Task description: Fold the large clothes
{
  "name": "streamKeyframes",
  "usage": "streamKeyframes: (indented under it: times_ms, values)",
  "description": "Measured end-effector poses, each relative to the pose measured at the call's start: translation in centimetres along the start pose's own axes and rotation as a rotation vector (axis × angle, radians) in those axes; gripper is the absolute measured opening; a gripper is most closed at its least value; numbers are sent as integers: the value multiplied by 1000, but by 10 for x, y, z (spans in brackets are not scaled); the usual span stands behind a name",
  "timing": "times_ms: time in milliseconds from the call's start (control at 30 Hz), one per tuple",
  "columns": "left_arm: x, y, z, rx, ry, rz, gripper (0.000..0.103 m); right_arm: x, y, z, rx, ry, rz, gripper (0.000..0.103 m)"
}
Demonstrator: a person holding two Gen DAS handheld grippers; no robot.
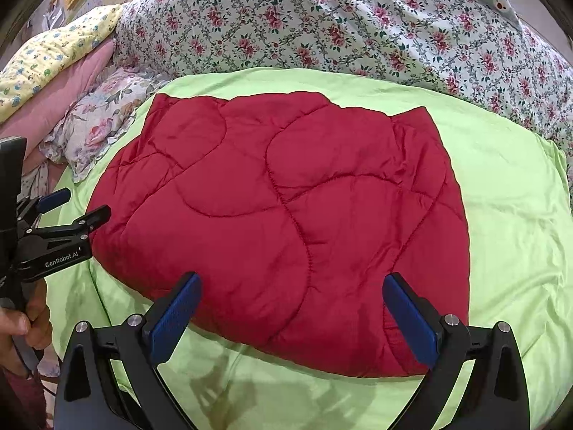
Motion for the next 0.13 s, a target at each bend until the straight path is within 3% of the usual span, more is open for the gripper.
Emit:
streamKeyframes:
  times_ms: [133]
  values:
    - [-1,0,1,-2,7,4,90,-2,0,0,-2,0,-13,101]
Point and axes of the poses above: each gripper's, at about its wrist camera, not at the fingertips, and z roughly against the way its jaws point, x to its left, y to its underside, the point moved 6 cm from there along -z, roughly the way its jaws point, and after that the axes turned 13 degrees about -x, right-handed, at the moved point
